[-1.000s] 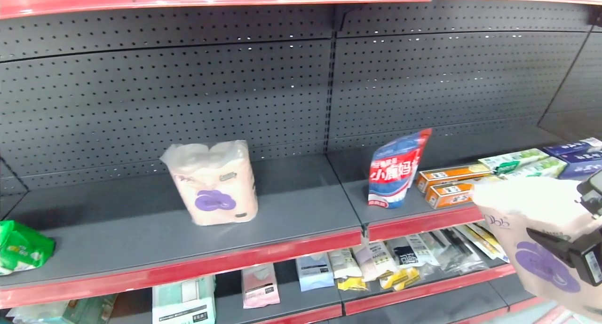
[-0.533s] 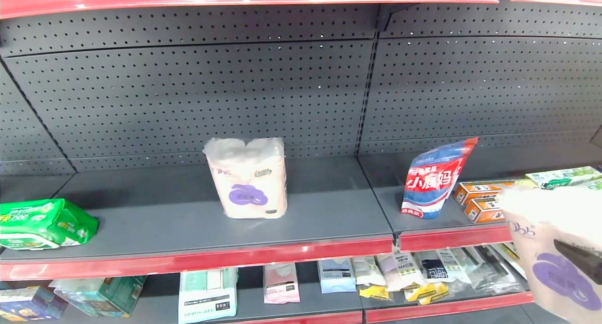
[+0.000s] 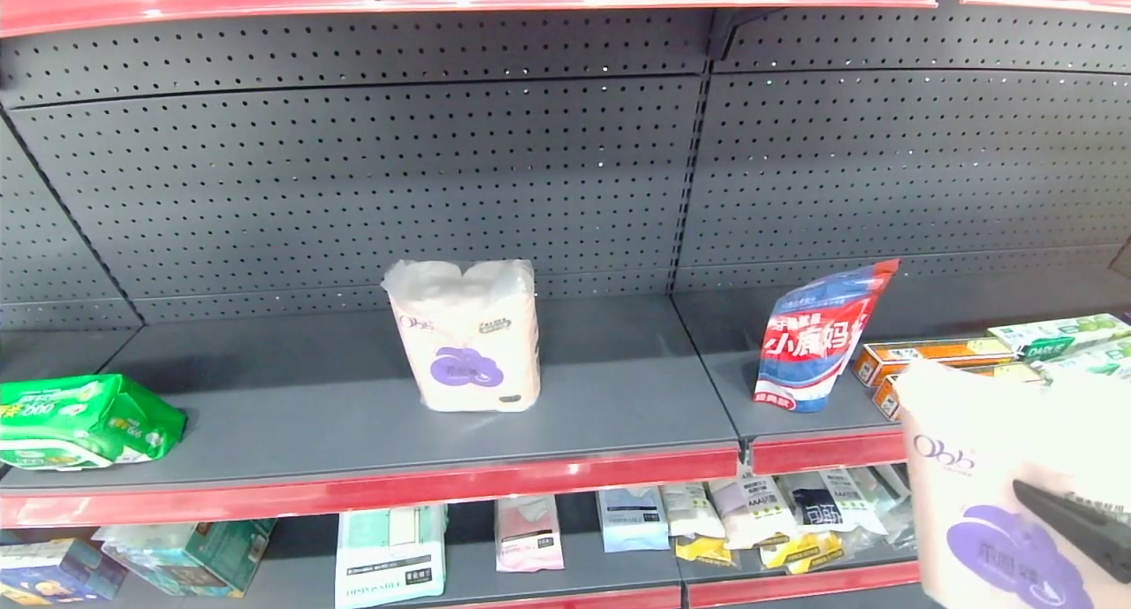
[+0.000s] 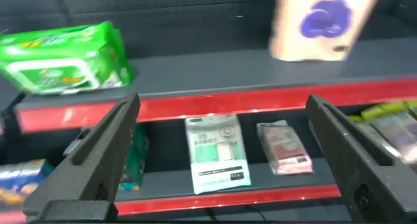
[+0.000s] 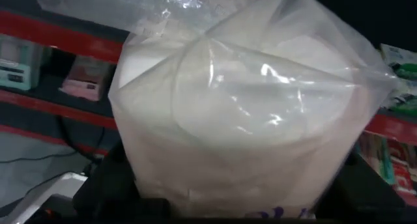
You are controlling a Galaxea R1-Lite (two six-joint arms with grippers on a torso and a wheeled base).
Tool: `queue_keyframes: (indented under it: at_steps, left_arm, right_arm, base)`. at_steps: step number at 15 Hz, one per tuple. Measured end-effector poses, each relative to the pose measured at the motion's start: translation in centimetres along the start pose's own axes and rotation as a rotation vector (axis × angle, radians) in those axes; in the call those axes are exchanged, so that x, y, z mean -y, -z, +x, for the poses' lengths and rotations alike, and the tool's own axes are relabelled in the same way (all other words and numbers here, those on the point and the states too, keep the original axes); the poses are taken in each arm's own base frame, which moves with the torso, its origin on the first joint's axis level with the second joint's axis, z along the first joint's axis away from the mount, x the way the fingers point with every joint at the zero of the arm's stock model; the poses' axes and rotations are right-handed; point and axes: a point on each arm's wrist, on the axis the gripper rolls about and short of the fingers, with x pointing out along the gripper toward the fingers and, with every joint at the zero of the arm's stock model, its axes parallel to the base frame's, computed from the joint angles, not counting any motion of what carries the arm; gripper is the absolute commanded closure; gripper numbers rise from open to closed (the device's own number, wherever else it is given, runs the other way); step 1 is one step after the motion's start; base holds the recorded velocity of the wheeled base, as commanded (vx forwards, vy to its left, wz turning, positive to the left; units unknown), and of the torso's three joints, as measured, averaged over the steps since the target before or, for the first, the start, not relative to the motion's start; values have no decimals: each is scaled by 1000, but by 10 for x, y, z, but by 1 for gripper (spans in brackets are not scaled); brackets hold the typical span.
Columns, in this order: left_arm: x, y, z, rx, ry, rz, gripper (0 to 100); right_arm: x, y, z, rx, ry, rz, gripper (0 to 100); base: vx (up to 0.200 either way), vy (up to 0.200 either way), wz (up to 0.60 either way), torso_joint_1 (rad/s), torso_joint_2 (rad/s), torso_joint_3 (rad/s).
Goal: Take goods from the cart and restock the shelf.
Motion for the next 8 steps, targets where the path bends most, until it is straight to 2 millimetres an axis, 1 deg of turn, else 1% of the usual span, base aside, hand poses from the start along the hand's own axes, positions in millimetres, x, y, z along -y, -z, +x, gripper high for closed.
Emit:
queue_keyframes:
  at_steps: [1, 2, 4, 6, 7, 8]
  left_arm:
    - [0, -5, 0, 4, 4, 1, 0]
    - [-1, -16, -1, 11, 5, -9, 0]
    - [-2, -47, 6, 0, 5, -41, 0]
    - [-4, -76, 28, -52, -17, -58, 0]
    - [-5, -88, 45, -85, -36, -59, 0]
    - [-7, -96, 63, -122, -43, -53, 0]
  right_arm:
    - [-2, 2, -1, 12, -34, -6, 100]
    - [-2, 2, -2, 7, -13, -9, 100]
    - [0, 1, -1, -21, 69, 3, 100]
    - [1, -2, 1, -20, 70, 37, 100]
    - [1, -2, 1, -22, 69, 46, 100]
    - [1, 0, 2, -29, 69, 49, 100]
  base:
    - [0, 0, 0, 0, 0, 0]
    - [0, 0, 0, 0, 0, 0]
    - [0, 0, 0, 0, 0, 0]
    - [0, 0, 0, 0, 0, 0]
    - [0, 0, 0, 0, 0, 0]
    - [0, 0, 0, 0, 0, 0]
